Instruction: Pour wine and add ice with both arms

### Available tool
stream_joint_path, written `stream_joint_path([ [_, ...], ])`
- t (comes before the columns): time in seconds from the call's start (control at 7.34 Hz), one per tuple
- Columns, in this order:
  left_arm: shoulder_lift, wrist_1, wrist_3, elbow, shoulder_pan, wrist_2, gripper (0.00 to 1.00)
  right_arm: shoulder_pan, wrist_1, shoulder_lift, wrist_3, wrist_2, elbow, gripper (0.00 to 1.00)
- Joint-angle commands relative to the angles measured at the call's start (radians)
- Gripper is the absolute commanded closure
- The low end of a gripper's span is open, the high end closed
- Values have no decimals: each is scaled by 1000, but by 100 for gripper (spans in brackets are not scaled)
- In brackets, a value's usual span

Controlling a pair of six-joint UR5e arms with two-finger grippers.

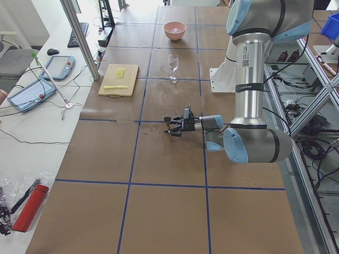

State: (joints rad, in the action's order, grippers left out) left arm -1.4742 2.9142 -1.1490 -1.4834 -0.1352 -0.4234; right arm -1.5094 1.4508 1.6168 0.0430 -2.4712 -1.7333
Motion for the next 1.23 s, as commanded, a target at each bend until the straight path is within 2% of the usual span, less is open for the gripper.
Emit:
stream_joint_path([
  [0.0, -1, 0, 5, 0, 0, 0, 73, 0, 0, 0, 0, 0, 1, 0],
  [0.41, -6, 5, 6, -5, -1, 2, 99, 0, 0, 0, 0, 0, 1, 0],
  [0.95, -12, 34, 14, -58, 0, -1, 100, 0, 0, 0, 0, -2, -3, 0],
  [1.09, -52, 36, 50, -66, 2, -2, 100, 2, 0, 2, 0, 0, -3, 0],
])
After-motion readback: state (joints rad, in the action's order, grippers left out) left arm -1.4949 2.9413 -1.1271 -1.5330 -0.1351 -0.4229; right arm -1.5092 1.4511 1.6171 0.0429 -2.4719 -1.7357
